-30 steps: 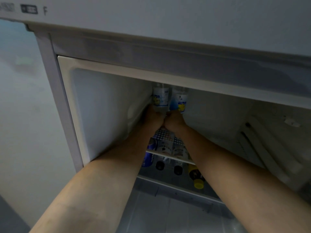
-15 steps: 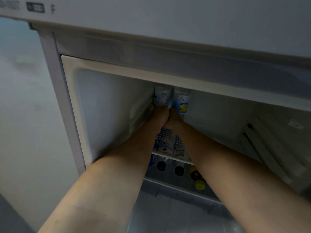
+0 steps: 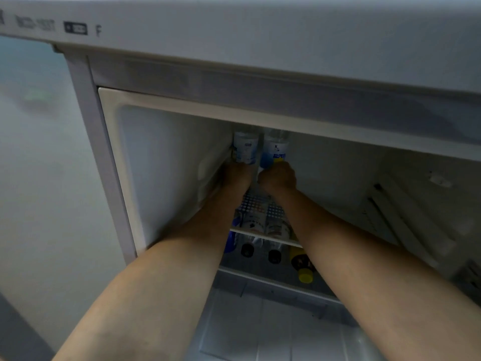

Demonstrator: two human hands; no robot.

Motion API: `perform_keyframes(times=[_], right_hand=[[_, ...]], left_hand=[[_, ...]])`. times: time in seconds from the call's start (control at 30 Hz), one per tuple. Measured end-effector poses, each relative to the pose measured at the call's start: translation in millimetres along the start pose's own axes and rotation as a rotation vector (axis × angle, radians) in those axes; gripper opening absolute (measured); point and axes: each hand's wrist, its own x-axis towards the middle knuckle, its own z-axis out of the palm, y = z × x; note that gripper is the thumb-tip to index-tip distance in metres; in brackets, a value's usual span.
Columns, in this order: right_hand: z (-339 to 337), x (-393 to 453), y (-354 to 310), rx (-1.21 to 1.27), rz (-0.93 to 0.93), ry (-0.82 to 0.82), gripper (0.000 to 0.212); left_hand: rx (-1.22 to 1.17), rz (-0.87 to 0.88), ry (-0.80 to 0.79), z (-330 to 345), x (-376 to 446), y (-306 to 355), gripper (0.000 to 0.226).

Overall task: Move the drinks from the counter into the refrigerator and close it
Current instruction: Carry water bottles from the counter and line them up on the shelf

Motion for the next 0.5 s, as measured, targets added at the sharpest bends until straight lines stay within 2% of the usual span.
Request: perform_keyframes(times=[0.07, 0.13, 0.2, 0.23, 0.27, 0.37, 0.5], right_hand=[[-13.8, -0.7, 16.0, 0.097, 0.098, 0.109, 0.022], [-18.5, 0.0, 29.8, 0.138, 0.128, 0.147, 0.021], [-15.8, 0.5, 35.9, 0.204, 0.082, 0.094, 0.058], [-13.2, 0.1, 35.4, 0.219, 0.054, 0.055, 0.071], [-10.6, 0.1, 33.3, 0.211, 0.026, 0.035, 0.075], [-2.5, 4.1, 27.0, 0.216, -0.006, 0.055, 0.062], [0.4, 7.0, 21.7, 0.229, 0.028, 0.069, 0.058]], left_hand=[[-0.077, 0.026, 0.004, 0.7, -4.7, -4.4, 0.028], [-0.169, 0.072, 0.032, 2.3, -13.5, -11.7, 0.023], [-0.239, 0.098, 0.09, 4.0, -23.8, -20.0, 0.027], [-0.256, 0.09, 0.092, 4.8, -29.4, -23.4, 0.029], [-0.263, 0.076, 0.082, 5.2, -34.2, -26.1, 0.033], [-0.199, 0.099, 0.06, 1.3, -41.5, -30.5, 0.041], [-0.159, 0.2, 0.059, -7.6, -49.2, -35.6, 0.037]])
